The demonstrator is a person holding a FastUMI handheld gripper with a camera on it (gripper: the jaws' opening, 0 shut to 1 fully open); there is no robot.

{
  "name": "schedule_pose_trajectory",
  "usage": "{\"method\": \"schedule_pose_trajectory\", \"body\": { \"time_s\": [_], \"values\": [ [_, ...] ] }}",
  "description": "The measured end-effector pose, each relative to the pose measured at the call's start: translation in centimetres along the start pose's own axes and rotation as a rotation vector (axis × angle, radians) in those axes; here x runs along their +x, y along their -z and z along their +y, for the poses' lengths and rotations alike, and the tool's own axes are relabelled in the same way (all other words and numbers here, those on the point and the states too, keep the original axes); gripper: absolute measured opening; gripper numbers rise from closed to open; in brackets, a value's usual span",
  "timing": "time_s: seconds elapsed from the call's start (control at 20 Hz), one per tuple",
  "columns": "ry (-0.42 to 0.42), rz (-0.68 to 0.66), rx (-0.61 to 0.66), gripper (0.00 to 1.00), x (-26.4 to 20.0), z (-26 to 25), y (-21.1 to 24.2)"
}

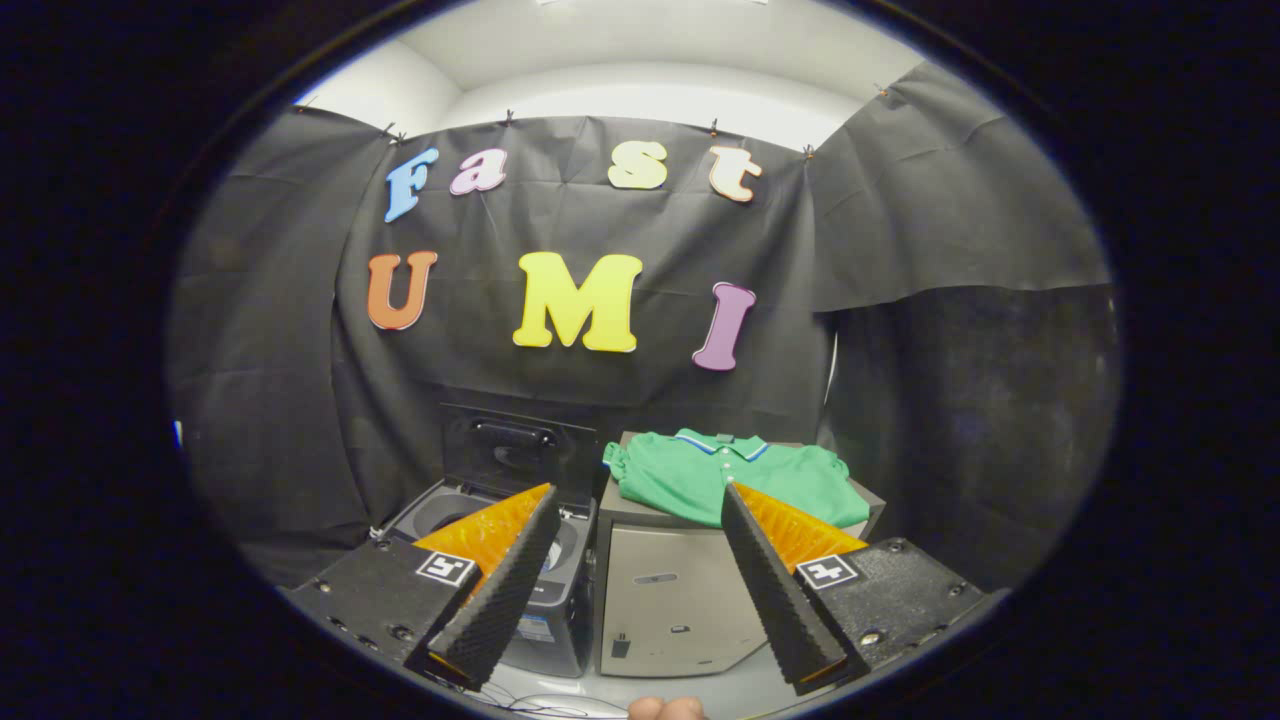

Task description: Put the clothes into the washing machine and then close the washing machine lid.

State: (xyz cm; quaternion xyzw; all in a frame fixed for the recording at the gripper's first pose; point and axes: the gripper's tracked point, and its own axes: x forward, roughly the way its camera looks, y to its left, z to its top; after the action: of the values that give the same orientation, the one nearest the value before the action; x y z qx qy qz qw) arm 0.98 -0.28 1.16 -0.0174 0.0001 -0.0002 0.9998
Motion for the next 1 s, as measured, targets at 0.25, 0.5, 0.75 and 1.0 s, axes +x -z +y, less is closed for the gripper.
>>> {"method": "schedule_pose_trajectory", "body": {
  "time_s": [0.25,0.5,0.75,1.0],
  "values": [
    [0.006,-0.004,-0.010,1.00,-0.3,0.2,-0.4],
    [0.034,-0.014,-0.040,1.00,-0.4,-0.4,-1.8],
    [0.071,-0.030,-0.076,1.00,1.7,-3.3,-4.4],
    [0.070,0.005,-0.124,1.00,7.3,-6.4,-5.2]
  ]
}}
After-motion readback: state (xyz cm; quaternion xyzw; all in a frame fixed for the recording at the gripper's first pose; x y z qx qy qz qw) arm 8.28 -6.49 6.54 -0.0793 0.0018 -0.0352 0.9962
